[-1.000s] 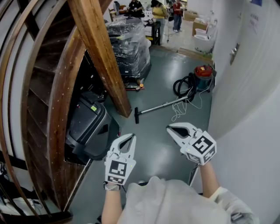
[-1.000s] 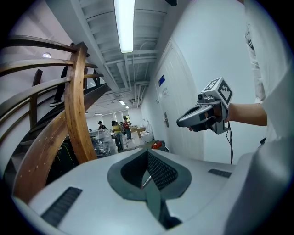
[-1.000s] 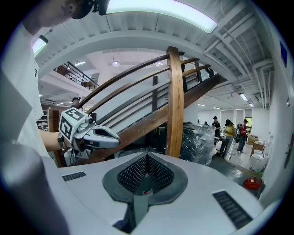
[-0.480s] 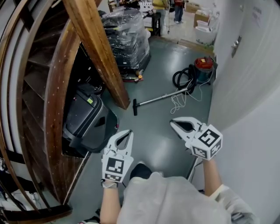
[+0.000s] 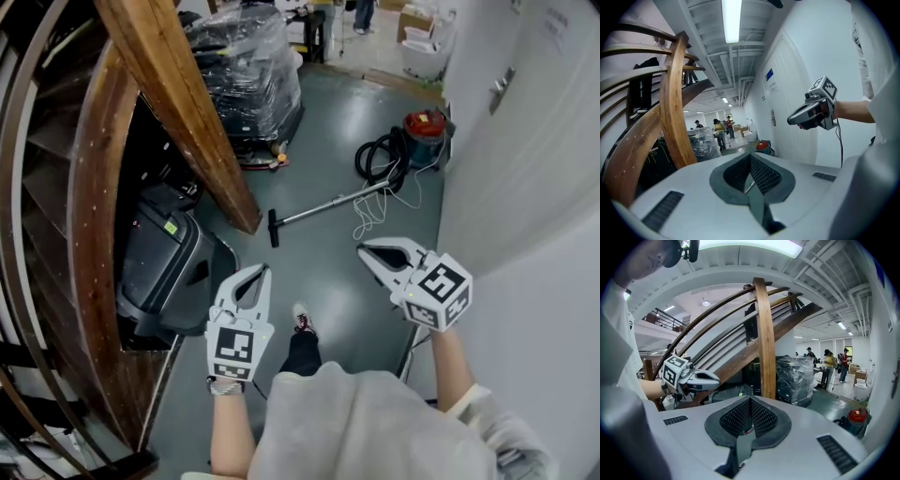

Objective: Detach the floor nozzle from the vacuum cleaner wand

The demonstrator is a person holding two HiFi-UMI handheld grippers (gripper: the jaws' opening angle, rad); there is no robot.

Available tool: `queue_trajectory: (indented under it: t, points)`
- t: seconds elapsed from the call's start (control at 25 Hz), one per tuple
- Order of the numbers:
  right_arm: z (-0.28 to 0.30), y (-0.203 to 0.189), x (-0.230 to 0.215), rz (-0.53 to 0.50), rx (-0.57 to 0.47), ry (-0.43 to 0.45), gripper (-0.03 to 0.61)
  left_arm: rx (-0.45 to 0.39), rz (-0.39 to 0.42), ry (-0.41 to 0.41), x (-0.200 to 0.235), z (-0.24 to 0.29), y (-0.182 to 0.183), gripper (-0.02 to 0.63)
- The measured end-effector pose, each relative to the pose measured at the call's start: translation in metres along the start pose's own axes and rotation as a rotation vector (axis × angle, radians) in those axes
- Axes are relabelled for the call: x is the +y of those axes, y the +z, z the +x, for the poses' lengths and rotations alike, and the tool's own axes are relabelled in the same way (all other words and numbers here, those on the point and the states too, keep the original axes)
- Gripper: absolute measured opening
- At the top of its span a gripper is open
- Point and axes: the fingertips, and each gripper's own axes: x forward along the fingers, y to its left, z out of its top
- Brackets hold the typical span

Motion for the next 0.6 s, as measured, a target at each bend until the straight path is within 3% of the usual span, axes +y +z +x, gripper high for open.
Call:
queue_trajectory:
  t: [0.6]
  points:
    - [0.113,0.062,-0.099,-0.054,0.001,-0.008,0.026,-0.005,-0.008,-0.007,0.114,0.118,0.02,-0.003]
